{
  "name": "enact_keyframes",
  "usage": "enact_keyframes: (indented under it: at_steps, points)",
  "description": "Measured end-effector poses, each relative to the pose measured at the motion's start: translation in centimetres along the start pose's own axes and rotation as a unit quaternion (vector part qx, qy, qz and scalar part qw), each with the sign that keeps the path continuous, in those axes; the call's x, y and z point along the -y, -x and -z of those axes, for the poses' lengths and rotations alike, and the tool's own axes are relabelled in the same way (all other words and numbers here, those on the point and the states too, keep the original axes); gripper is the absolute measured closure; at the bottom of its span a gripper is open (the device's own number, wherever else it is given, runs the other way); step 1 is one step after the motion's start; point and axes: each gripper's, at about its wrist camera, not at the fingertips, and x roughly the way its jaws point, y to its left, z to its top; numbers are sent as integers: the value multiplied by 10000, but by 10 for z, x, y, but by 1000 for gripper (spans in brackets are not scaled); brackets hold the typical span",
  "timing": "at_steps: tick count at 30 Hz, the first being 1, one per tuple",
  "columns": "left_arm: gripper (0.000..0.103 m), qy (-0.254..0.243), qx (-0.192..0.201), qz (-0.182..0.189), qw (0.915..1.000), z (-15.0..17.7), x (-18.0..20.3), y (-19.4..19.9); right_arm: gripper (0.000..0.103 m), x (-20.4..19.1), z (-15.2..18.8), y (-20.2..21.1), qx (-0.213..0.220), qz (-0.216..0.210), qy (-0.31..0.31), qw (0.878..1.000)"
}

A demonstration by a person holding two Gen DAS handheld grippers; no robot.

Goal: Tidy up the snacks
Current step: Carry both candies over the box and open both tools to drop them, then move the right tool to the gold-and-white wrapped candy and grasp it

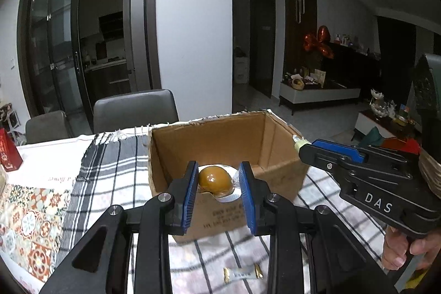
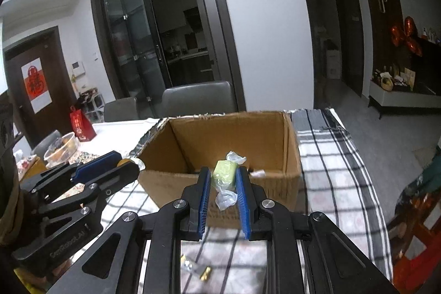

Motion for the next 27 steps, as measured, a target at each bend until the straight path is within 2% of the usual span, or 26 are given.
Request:
enact_keyframes:
  at_steps: [7,12,14,16,17,18,27]
  points:
    - [73,-145,-29,-162,9998,-20,-8,-26,83,2,-16,-25,-76,17,111,9999]
    - [72,-204,-200,-149,9995,-32,-11,-49,82,9,-22,-40,-158,149,74,9997]
    - [68,-220,-257,-193,9992,-33,-11,-55,82,12,-23,-45,-202,199,8,9996]
    - [54,-222,-247,-218,9992,-34,-10,-57,79,16,-24,-49,-274,238,-13,9993]
    - [51,-224,-218,-273,9991,-34,-9,-56,70,16,-25,-49,-292,249,-27,9993]
    - [49,-243,-187,-303,9991,-34,-9,-54,66,16,-25,-48,-277,247,-18,9993]
    - [38,-295,-205,-699,9969,-29,-9,-29,66,7,-18,-29,-231,76,125,9996]
